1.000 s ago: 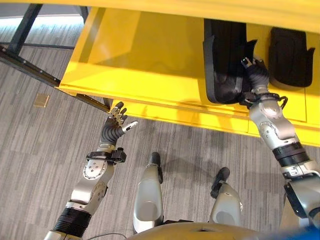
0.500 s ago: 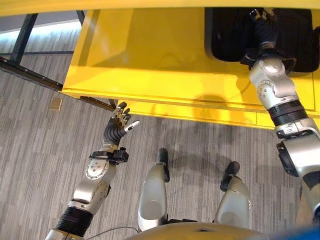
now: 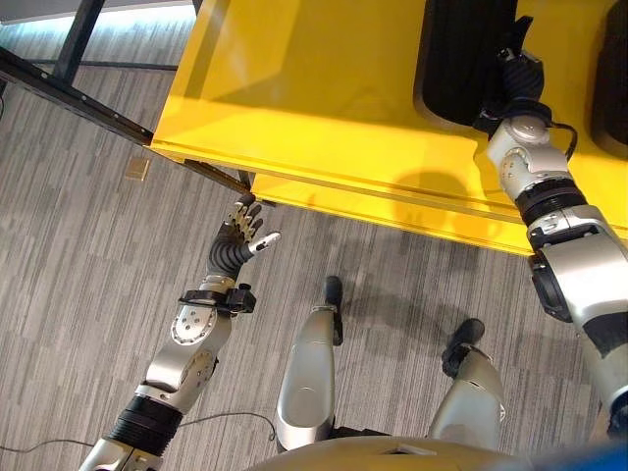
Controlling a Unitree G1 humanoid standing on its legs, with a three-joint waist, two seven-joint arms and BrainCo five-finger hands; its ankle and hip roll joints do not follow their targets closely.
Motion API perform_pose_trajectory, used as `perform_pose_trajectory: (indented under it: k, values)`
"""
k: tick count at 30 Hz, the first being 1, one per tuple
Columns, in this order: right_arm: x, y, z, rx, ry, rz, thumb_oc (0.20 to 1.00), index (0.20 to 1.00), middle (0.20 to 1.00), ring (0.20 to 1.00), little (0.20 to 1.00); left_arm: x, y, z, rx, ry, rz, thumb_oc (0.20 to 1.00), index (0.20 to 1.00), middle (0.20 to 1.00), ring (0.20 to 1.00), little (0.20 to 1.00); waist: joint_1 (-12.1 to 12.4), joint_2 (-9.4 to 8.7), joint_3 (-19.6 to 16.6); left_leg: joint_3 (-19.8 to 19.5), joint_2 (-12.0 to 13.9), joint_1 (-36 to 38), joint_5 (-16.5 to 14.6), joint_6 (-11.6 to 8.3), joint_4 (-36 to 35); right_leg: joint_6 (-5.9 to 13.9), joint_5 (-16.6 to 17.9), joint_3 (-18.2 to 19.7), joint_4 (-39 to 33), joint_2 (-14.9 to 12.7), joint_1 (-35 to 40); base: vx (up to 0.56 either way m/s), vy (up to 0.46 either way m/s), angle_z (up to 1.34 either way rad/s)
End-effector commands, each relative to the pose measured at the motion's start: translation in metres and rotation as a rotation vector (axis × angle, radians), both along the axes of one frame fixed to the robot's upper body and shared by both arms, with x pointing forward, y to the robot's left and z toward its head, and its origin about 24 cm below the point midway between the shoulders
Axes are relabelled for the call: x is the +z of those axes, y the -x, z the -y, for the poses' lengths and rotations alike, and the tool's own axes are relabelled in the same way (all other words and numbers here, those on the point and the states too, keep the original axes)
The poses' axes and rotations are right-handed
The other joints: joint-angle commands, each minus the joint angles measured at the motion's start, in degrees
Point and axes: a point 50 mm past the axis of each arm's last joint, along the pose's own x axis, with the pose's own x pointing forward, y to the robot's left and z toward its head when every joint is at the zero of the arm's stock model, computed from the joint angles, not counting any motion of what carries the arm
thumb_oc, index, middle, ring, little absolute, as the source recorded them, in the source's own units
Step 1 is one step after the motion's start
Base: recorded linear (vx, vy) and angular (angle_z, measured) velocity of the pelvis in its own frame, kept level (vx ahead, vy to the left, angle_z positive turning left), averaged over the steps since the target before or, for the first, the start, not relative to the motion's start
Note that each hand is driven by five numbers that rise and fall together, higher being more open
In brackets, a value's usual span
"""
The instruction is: Move parts from the plastic box to the shelf.
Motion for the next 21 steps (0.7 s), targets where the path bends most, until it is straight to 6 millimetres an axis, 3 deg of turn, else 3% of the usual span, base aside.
perform_pose_trajectory:
  k: [1, 6, 15, 21]
  values:
    - [0.048, 0.002, -0.012, 0.044, -0.075, 0.175, 0.2, 0.2, 0.2, 0.2, 0.2, 0.026, -0.004, 0.005, -0.049, -0.043, 0.133, 1.0, 1.0, 1.0, 1.0, 1.0, 0.8, -0.19, 0.2, -1.7, 3.4, -1.1, -2.2, -1.23, 1.5, 1.9, 1.1, 3.3, -0.4, -0.6, 1.6, -0.02, 0.051, 0.16]
    - [0.04, 0.003, 0.008, -0.032, -0.113, 0.139, 0.2, 0.2, 0.2, 0.2, 0.2, 0.027, -0.007, 0.011, -0.063, -0.031, 0.141, 1.0, 1.0, 1.0, 1.0, 1.0, 1.9, 0.78, 1.2, -2.3, 2.8, -3.7, -2.5, -0.94, 3.3, 2.11, 1.4, 2.6, -0.3, -1.2, 0.6, -0.03, 0.041, 0.1]
    - [0.041, 0.003, 0.014, -0.067, -0.085, 0.107, 0.2, 0.2, 0.2, 0.2, 0.2, 0.03, -0.01, 0.013, -0.058, -0.021, 0.158, 1.0, 1.0, 1.0, 1.0, 1.0, 2.4, 1.0, 2.4, -2.6, 2.4, -5.4, -2.8, -0.72, 4.5, 2.21, 1.7, 2.6, -0.2, -1.3, -0.2, -0.01, 0.01, 0.01]
    - [0.03, 0.002, 0.022, -0.099, -0.077, 0.047, 0.2, 0.2, 0.2, 0.2, 0.2, 0.033, -0.012, 0.014, -0.053, -0.019, 0.167, 1.0, 1.0, 1.0, 1.0, 1.0, 2.4, 0.87, 2.8, -2.7, 2.4, -5.5, -2.9, -0.75, 4.8, 2.25, 1.5, 2.7, -0.3, -1.3, -0.1, 0.0, 0.0, 0.0]
